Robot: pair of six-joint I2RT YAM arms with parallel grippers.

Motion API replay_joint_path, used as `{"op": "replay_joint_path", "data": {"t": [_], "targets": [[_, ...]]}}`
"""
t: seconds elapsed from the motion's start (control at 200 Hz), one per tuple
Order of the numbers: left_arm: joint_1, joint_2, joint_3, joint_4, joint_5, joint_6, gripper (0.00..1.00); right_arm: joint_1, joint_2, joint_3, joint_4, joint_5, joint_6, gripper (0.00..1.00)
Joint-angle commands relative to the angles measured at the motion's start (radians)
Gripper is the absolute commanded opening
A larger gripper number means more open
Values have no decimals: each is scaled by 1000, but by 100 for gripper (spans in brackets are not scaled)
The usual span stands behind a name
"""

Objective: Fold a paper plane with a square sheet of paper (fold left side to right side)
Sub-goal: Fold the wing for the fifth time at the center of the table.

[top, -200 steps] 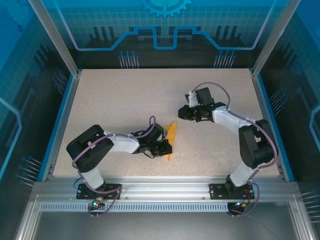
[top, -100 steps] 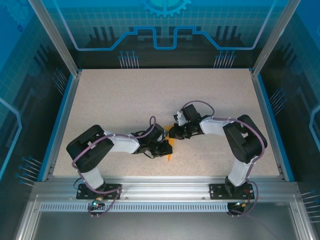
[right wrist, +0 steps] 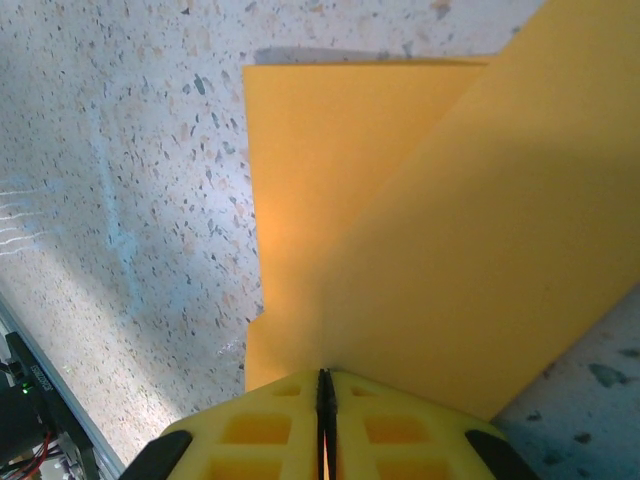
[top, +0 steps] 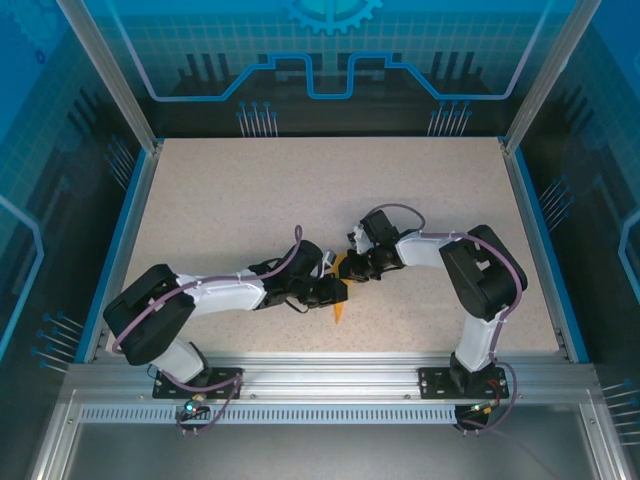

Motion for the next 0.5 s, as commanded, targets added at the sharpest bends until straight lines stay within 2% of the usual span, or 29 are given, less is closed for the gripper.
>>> {"op": "replay_joint_path", "data": {"t": [0.0, 0.205, 0.495], "targets": [[-10, -7, -9, -38, 53, 4, 20, 10, 44, 7, -66, 44, -18, 11], [-27, 61, 5, -29, 87, -3, 21, 15, 52, 14, -78, 50, -21, 11], [-35, 106, -8, -25, 58, -21, 21, 18, 53, 21, -97, 61, -30, 11]]}}
